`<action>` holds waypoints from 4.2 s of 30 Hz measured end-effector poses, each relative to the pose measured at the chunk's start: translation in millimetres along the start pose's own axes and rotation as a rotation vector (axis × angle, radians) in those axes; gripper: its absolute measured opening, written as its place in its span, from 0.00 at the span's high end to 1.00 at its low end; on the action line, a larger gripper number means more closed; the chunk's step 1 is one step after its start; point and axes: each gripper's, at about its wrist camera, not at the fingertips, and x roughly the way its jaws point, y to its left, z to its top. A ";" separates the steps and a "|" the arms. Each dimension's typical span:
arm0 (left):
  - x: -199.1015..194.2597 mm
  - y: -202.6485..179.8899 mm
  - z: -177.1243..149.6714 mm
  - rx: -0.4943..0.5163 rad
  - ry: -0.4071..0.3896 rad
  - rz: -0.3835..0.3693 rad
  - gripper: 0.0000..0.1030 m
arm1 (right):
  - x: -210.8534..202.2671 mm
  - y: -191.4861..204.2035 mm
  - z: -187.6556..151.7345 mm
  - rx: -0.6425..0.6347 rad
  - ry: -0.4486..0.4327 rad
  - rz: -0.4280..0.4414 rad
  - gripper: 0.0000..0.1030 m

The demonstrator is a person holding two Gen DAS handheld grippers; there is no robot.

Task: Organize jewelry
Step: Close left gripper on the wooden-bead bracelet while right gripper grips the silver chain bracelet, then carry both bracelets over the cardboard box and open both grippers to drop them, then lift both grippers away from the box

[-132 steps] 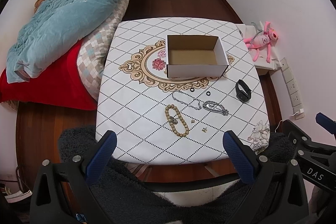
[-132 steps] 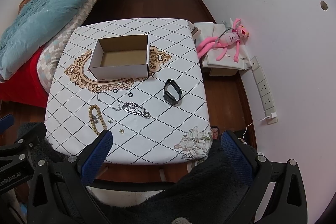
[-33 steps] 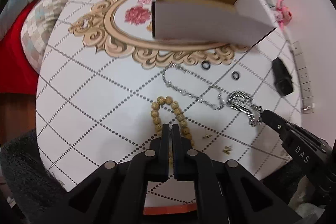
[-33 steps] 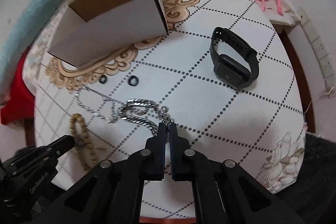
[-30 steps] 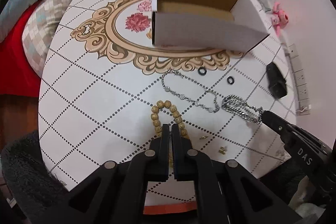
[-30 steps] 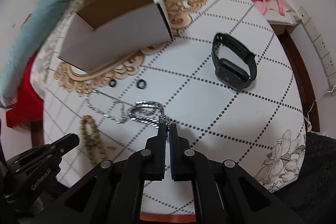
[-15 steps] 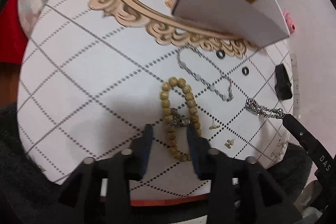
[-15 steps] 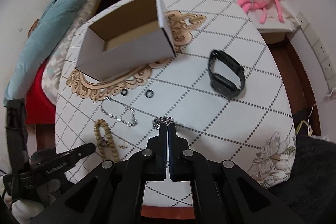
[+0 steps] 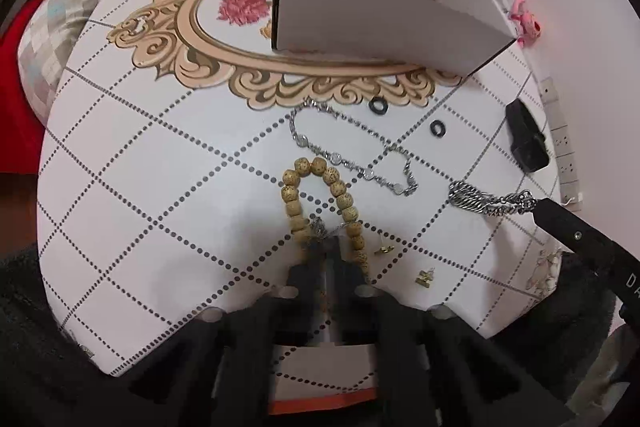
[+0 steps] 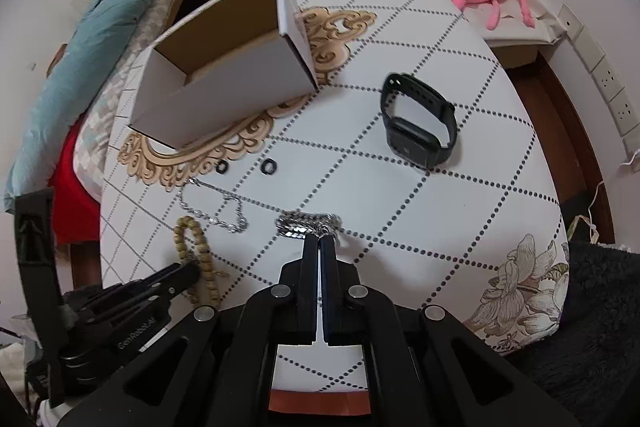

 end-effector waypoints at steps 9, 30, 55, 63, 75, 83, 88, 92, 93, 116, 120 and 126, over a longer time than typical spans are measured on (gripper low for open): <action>-25.7 23.1 5.7 -0.064 -0.012 -0.086 0.98 | -27.7 21.8 17.4 -0.026 -0.045 0.070 0.99; 6.5 -3.4 -9.6 0.020 0.023 0.057 0.94 | -2.9 -0.7 -3.5 0.014 -0.002 0.023 0.99; -38.3 -25.6 19.3 0.073 -0.094 0.009 0.94 | 48.2 -12.7 10.3 -0.002 0.199 -0.058 0.64; -47.1 -27.0 18.9 0.072 -0.108 -0.006 0.94 | 18.2 -5.2 3.4 -0.033 0.082 -0.021 0.88; -137.4 -45.4 74.4 0.084 -0.250 -0.184 0.94 | -88.1 38.0 69.4 -0.066 -0.094 0.204 0.88; -131.9 -42.9 144.0 0.072 -0.232 -0.189 0.93 | -78.9 70.0 143.2 -0.119 -0.109 0.195 0.88; -103.2 -31.9 179.3 0.033 -0.168 -0.171 0.93 | -40.9 77.3 177.9 -0.137 -0.056 0.150 0.88; -78.5 -23.4 200.1 -0.015 -0.085 -0.136 0.92 | -8.7 82.7 196.3 -0.155 0.009 0.119 0.88; -74.1 -21.7 203.9 -0.020 -0.076 -0.120 0.92 | -1.3 82.3 200.0 -0.149 0.033 0.106 0.87; -38.5 -1.3 138.3 -0.010 -0.221 0.229 0.00 | 25.1 56.1 141.2 -0.282 -0.076 -0.327 0.00; -49.1 -4.8 130.6 -0.017 -0.251 0.238 0.00 | 14.8 56.9 135.5 -0.276 -0.096 -0.319 0.00; -77.7 -12.4 117.5 -0.011 -0.311 0.238 0.00 | -14.0 64.3 125.1 -0.284 -0.155 -0.320 0.00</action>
